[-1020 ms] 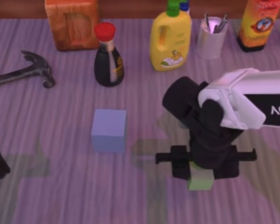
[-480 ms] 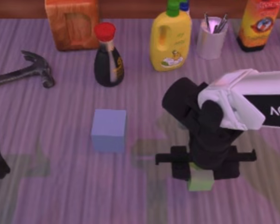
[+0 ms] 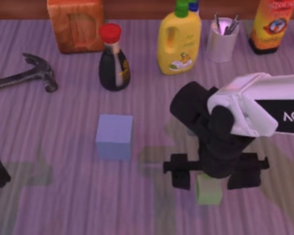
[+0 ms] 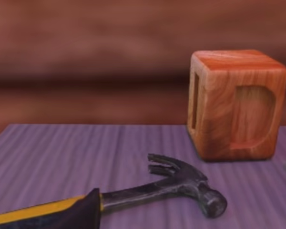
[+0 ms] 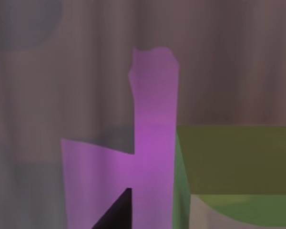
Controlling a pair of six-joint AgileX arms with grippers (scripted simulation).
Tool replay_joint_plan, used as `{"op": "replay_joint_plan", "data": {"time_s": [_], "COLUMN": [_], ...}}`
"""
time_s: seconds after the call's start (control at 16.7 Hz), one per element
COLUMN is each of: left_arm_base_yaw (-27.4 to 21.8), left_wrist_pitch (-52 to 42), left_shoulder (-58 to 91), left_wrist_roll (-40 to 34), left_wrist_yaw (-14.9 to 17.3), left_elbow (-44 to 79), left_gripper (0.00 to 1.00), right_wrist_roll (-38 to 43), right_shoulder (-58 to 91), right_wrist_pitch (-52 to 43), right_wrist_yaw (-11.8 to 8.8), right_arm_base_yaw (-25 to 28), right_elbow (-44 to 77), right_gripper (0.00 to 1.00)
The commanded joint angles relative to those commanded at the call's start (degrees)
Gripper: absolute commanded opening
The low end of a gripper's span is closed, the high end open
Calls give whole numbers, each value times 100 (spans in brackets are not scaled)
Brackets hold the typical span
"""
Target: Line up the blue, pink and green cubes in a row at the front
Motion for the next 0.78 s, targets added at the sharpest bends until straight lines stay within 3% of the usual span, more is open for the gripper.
{"op": "replay_joint_plan", "data": {"time_s": [0.54,0.78], "left_arm_base_yaw": [0,0], "left_wrist_pitch": [0,0], "left_shoulder": [0,0], "left_wrist_roll": [0,0], "left_wrist_yaw": [0,0], "left_elbow": [0,0], "left_gripper": [100,100], "right_wrist_roll": [0,25], "right_shoulder": [-10,-241], "right_wrist_pitch": [-20,-695], "right_wrist_yaw": [0,-1], "right_arm_base_yaw": [-4,26], "right_elbow": [20,450], "right_gripper": [100,100]}}
